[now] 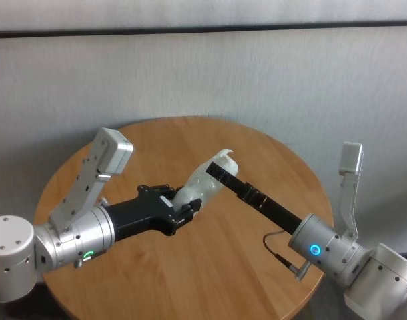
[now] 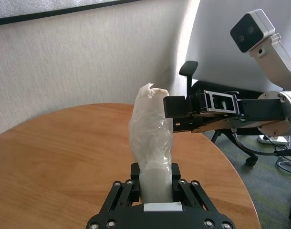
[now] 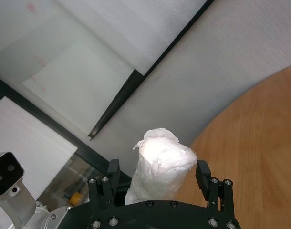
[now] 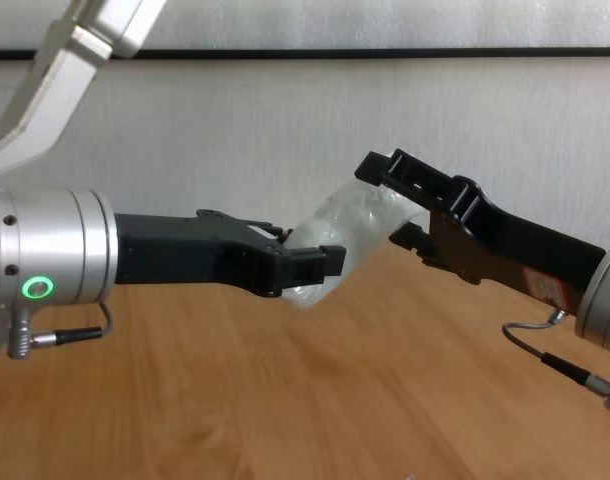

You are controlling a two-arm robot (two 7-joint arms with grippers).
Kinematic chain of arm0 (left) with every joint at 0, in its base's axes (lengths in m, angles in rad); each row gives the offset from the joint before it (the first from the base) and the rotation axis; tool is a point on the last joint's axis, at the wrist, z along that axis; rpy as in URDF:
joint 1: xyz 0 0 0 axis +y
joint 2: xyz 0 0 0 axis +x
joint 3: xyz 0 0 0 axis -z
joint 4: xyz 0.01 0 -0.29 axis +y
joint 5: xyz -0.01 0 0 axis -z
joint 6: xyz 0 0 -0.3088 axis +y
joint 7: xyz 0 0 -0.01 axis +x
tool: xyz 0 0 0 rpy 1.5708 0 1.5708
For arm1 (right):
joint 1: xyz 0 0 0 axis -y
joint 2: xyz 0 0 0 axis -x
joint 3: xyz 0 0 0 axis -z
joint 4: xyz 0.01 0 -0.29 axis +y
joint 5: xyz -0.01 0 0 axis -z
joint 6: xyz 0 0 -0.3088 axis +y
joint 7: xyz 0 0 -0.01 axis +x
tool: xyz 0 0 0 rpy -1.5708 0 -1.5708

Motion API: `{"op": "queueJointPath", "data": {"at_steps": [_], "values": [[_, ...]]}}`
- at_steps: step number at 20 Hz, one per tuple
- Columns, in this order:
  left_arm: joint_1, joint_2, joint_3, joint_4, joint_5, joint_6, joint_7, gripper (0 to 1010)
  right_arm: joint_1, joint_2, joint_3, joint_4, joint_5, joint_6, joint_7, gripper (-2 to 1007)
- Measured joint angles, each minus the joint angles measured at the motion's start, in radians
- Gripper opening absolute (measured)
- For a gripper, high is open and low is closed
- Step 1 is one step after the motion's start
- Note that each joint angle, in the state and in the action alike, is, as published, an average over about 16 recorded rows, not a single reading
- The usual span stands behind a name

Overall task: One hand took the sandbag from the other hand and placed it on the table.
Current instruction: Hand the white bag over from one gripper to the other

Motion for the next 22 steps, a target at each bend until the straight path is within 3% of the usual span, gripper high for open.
{"op": "queueJointPath", "data": {"at_steps": [12, 22], "values": [[0.000, 0.000, 0.000, 0.000, 0.000, 0.000, 0.000, 380, 0.015, 0.012, -0.026, 0.005, 0.012, -0.009, -0.004, 1001], [0.000, 0.000, 0.000, 0.000, 0.000, 0.000, 0.000, 380, 0.018, 0.016, -0.032, 0.007, 0.014, -0.011, -0.005, 1001]]}}
